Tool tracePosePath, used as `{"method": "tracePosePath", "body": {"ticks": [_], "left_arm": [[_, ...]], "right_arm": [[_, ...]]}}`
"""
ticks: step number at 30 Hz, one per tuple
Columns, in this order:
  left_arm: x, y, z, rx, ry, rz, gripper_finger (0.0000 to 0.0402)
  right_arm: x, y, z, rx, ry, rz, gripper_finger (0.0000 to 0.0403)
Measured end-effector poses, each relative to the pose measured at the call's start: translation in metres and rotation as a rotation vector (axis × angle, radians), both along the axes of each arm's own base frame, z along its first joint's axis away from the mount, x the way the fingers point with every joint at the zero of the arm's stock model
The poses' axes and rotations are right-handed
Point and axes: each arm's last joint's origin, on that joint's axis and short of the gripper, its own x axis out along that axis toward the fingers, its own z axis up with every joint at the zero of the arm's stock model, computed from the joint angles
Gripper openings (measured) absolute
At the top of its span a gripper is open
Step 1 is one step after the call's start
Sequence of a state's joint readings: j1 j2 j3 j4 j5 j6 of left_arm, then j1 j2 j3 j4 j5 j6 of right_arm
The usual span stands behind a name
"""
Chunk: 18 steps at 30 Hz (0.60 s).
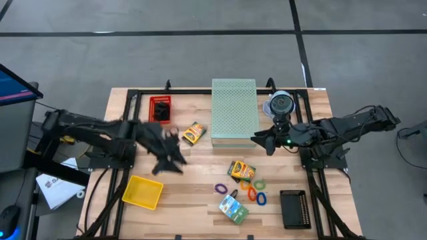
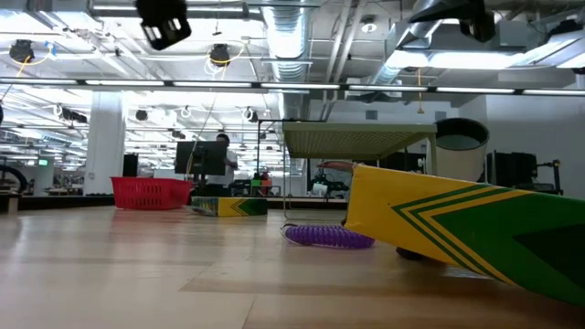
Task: Pick & Place Office Desk Supplies
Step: Put the black rubber band into the red bin
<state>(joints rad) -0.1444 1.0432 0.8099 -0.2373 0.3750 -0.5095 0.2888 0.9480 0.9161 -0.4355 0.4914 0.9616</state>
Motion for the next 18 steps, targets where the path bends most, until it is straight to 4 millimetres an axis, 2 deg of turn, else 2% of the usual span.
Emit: {"method": "tracePosePath", "body": {"ticks": [4, 7, 14, 18], "left_arm": [[0.012, -0.042, -0.02, 0.045, 0.047, -0.115, 0.0237], [0.028, -0.065, -0.031, 0.061, 0.067, -0.143, 0.0237], [0.084, -0.08, -0.041, 0.034, 0.15, -0.043, 0.0237], [0.101, -0.085, -0.04, 0.068, 0.124, -0.064, 0.0237]], "right_arm": [[-0.001, 0.003, 0.0, 0.012, -0.001, 0.012, 0.0202], [-0.001, 0.005, 0.0, 0.021, -0.003, 0.017, 0.0202], [-0.004, 0.014, 0.0, 0.05, -0.006, 0.053, 0.0202], [-0.007, 0.028, 0.0, 0.079, -0.001, 0.158, 0.0202]]}}
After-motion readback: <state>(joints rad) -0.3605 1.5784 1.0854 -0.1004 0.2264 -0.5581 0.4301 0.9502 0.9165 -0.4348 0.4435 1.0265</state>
